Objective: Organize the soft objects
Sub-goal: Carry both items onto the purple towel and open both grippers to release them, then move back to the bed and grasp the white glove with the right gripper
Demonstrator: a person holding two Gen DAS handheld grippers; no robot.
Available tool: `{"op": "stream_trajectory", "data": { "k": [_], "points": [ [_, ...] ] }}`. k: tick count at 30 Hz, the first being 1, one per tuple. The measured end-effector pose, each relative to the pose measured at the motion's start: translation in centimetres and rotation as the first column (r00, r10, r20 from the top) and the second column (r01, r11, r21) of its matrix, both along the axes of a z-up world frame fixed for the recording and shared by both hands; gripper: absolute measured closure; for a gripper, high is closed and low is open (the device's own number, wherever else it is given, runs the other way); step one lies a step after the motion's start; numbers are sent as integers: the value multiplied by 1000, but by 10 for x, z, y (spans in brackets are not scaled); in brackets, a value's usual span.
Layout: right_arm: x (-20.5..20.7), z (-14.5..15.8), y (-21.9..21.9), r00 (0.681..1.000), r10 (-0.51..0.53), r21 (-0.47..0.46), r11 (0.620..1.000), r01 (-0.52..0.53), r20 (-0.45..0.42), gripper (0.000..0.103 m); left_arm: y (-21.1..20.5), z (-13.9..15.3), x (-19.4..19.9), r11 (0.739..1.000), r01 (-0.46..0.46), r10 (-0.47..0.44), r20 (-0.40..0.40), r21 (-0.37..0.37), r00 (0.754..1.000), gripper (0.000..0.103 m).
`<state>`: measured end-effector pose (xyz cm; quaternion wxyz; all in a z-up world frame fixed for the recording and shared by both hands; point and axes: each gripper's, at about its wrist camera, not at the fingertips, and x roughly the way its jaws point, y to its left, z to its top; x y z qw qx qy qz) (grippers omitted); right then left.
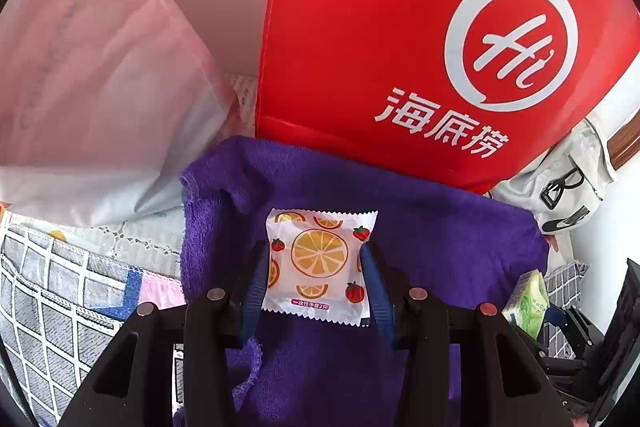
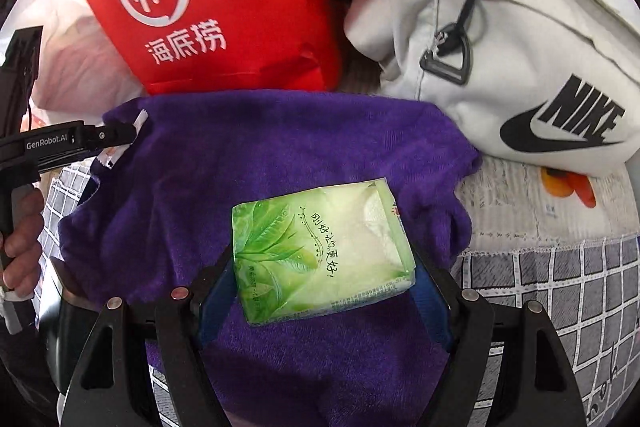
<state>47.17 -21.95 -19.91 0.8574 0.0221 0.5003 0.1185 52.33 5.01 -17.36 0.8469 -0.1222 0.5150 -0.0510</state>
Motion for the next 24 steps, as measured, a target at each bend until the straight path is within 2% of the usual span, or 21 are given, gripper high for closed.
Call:
{"op": "stream_trajectory", "data": {
  "k": [6, 9, 11, 13, 18, 21, 24],
  "points": [
    [2, -6, 6, 999, 27, 13, 1000, -27, -24, 24, 7, -6, 4, 999, -30, 30, -8, -33, 1000, 57],
    [3, -7, 12, 999, 49, 20, 999, -49, -9, 17, 8, -7, 5, 999, -34, 34, -4, -35, 999, 55],
    [1, -5, 13, 999, 51, 16, 999, -52, 12, 12, 9, -6, 4, 999, -33, 33, -5, -33, 999, 44],
    [-2, -3, 14, 998, 52, 13, 999, -52, 25, 9, 7, -6, 4, 999, -28, 28, -7, -36, 1000, 40],
    [-7, 8, 14, 997, 27, 9, 1000, -27, 72, 9, -5, 0, 2, 999, -33, 33, -1, 15, 999, 38],
    [-12, 18, 18, 996, 10, 21, 1000, -11, 86, 9, -5, 13, -7, 998, -42, 41, 11, 44, 999, 38],
    [-24, 30, 22, 994, 21, -15, 1000, -19, 112, 9, -1, 30, -26, 993, -87, 84, 38, 83, 996, 38]
  ]
}}
